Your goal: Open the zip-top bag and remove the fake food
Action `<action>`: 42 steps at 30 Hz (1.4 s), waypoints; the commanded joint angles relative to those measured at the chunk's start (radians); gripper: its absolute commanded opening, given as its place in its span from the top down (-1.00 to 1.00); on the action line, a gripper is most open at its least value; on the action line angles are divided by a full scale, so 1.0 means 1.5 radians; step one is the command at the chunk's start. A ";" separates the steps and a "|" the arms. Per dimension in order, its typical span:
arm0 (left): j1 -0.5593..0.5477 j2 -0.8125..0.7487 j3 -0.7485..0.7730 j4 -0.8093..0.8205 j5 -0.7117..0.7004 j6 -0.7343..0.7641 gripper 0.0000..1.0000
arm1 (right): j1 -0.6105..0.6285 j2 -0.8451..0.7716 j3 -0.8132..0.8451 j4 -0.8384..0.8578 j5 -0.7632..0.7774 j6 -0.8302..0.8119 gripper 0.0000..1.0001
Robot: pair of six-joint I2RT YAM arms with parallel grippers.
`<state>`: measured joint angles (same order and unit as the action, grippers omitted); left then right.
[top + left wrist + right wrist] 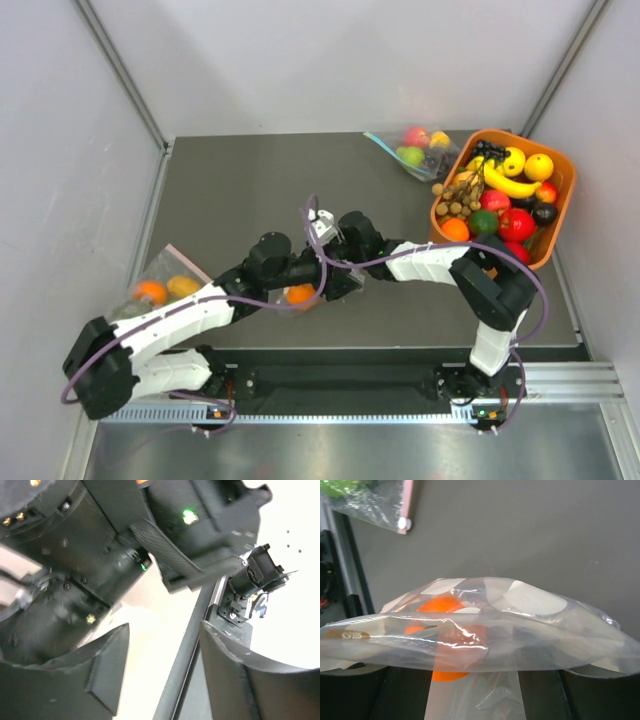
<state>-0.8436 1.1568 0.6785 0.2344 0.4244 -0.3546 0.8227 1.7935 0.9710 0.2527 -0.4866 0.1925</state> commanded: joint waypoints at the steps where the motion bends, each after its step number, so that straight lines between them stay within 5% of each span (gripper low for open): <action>1: -0.012 -0.079 -0.024 -0.036 -0.028 0.050 -0.28 | 0.004 -0.014 0.010 -0.021 0.053 -0.014 -0.23; 11: -0.023 -0.324 -0.150 -0.210 -0.248 -0.009 -0.29 | -0.021 -0.027 -0.007 -0.021 0.087 0.008 -0.25; 19: -0.024 -0.263 -0.179 -0.246 -0.463 -0.067 -0.34 | -0.032 -0.049 -0.035 -0.006 0.078 0.019 -0.25; 24: -0.024 -0.176 -0.184 -0.217 -0.443 -0.081 -0.24 | -0.034 -0.055 -0.042 -0.008 0.069 0.018 -0.25; 29: -0.024 -0.158 -0.218 -0.162 -0.400 -0.097 0.23 | -0.033 -0.066 -0.054 0.000 0.036 0.022 -0.27; 36: -0.023 -0.162 -0.235 -0.130 -0.396 -0.097 0.62 | -0.032 -0.096 -0.092 0.016 -0.052 0.034 -0.35; 42: -0.023 -0.135 -0.240 -0.105 -0.391 -0.095 0.75 | -0.012 -0.097 -0.112 0.040 -0.075 0.045 -0.41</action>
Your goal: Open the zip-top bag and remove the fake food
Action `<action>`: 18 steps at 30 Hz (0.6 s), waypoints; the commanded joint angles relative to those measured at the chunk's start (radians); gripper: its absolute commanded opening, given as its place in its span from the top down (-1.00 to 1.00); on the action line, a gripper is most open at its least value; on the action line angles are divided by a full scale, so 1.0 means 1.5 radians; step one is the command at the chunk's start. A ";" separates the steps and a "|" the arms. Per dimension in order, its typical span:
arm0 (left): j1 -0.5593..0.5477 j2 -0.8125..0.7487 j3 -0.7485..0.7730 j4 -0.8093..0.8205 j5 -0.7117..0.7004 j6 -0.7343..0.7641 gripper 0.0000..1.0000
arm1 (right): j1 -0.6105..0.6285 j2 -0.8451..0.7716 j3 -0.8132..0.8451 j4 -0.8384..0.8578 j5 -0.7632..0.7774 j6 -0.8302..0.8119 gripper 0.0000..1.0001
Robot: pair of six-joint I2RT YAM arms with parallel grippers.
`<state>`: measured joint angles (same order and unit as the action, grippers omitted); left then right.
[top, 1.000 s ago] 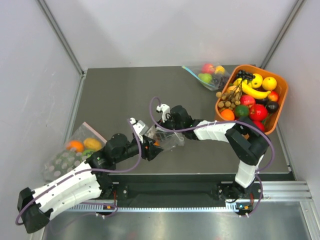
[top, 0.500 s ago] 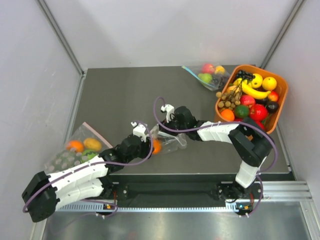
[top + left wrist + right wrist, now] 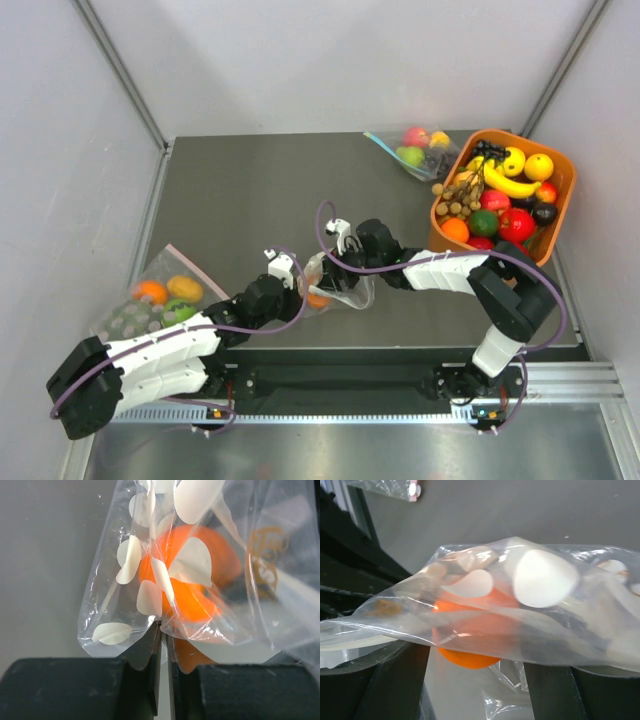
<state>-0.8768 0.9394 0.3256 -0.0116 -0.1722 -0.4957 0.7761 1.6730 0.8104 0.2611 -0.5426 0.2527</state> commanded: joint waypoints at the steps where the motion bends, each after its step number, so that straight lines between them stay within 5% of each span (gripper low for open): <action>1: 0.000 0.022 -0.004 0.068 0.014 0.001 0.75 | 0.027 -0.014 -0.002 0.038 -0.038 0.005 -0.42; 18: 0.000 0.062 0.014 0.095 0.023 0.023 0.85 | 0.053 0.029 0.022 -0.002 -0.021 -0.015 -0.54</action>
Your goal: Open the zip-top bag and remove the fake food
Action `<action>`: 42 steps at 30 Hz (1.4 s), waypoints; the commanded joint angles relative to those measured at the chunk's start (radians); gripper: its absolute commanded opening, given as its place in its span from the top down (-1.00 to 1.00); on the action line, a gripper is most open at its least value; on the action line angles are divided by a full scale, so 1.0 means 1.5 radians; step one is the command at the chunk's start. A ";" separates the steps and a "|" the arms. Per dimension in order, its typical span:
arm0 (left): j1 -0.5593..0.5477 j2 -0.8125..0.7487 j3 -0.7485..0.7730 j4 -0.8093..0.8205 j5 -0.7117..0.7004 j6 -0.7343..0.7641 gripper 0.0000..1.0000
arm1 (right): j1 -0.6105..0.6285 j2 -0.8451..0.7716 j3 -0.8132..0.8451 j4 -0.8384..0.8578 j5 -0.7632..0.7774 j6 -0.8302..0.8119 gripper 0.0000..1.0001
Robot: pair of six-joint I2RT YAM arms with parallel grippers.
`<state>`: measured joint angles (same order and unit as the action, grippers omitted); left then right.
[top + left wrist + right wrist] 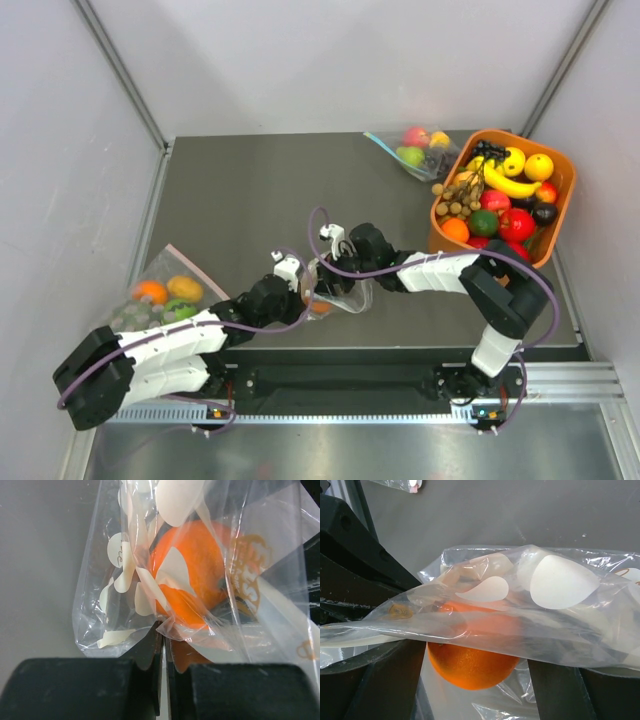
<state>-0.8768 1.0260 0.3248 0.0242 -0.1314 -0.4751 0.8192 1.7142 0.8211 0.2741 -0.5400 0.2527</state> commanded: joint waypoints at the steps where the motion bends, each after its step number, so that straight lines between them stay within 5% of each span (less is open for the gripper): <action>1: 0.000 0.005 0.017 0.072 -0.003 0.009 0.85 | 0.027 0.002 0.013 -0.014 -0.021 -0.019 -0.51; 2: 0.000 0.007 0.019 0.074 -0.003 0.009 0.85 | 0.029 0.001 0.011 -0.016 -0.018 -0.019 -0.48; 6: 0.000 0.021 0.031 0.076 -0.008 0.017 0.89 | 0.037 0.005 0.012 -0.032 -0.012 -0.021 0.28; 10: 0.001 0.029 0.047 0.062 -0.050 0.014 1.00 | 0.037 -0.017 0.005 -0.060 0.027 -0.024 0.77; 34: 0.070 0.153 0.133 0.054 -0.058 0.007 1.00 | -0.002 -0.407 -0.026 -0.294 0.227 -0.031 0.80; 42: 0.171 0.177 0.157 0.057 0.004 0.032 1.00 | -0.244 -0.559 0.033 -0.427 0.205 -0.097 0.79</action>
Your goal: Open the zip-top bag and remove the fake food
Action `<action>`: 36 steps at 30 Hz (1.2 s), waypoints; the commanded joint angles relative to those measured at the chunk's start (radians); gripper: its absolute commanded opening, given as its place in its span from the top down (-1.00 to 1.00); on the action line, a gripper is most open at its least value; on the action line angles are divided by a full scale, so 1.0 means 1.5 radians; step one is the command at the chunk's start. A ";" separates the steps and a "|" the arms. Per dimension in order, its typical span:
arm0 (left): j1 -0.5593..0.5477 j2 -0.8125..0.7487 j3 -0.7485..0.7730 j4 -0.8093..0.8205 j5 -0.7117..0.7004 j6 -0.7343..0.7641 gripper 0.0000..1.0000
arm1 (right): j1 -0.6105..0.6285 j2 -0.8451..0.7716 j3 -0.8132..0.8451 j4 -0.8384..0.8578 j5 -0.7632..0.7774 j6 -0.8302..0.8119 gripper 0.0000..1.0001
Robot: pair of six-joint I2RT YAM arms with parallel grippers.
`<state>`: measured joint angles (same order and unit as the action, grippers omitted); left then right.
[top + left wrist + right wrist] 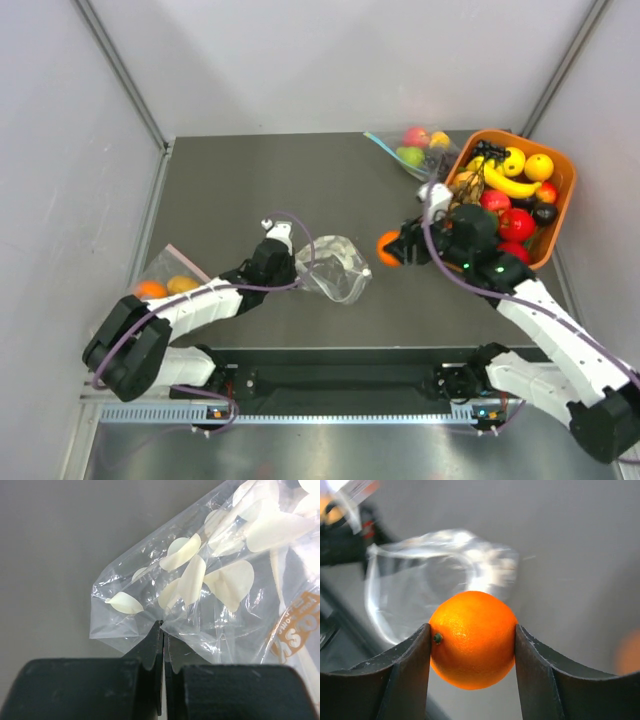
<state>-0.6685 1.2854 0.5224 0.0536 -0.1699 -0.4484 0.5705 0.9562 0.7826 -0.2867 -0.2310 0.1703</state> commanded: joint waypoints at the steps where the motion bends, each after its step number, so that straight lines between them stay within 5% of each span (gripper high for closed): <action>1: 0.039 0.004 0.026 0.037 0.032 0.018 1.00 | -0.106 -0.074 0.082 -0.076 -0.010 -0.061 0.79; 15: 0.073 -0.030 0.044 0.007 0.048 0.051 1.00 | -0.614 0.000 0.219 -0.023 -0.058 -0.015 0.77; 24: 0.074 -0.045 0.044 -0.002 0.052 0.060 1.00 | -0.703 0.165 0.286 0.061 -0.024 0.018 0.72; 36: 0.074 -0.050 0.046 -0.005 0.062 0.075 1.00 | -0.716 0.374 0.403 0.137 -0.061 0.027 0.60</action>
<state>-0.5632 1.2369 0.5678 0.0322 -0.0925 -0.3557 -0.4923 1.4727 1.2907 -0.1558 -0.2821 0.2035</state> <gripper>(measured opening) 0.012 0.564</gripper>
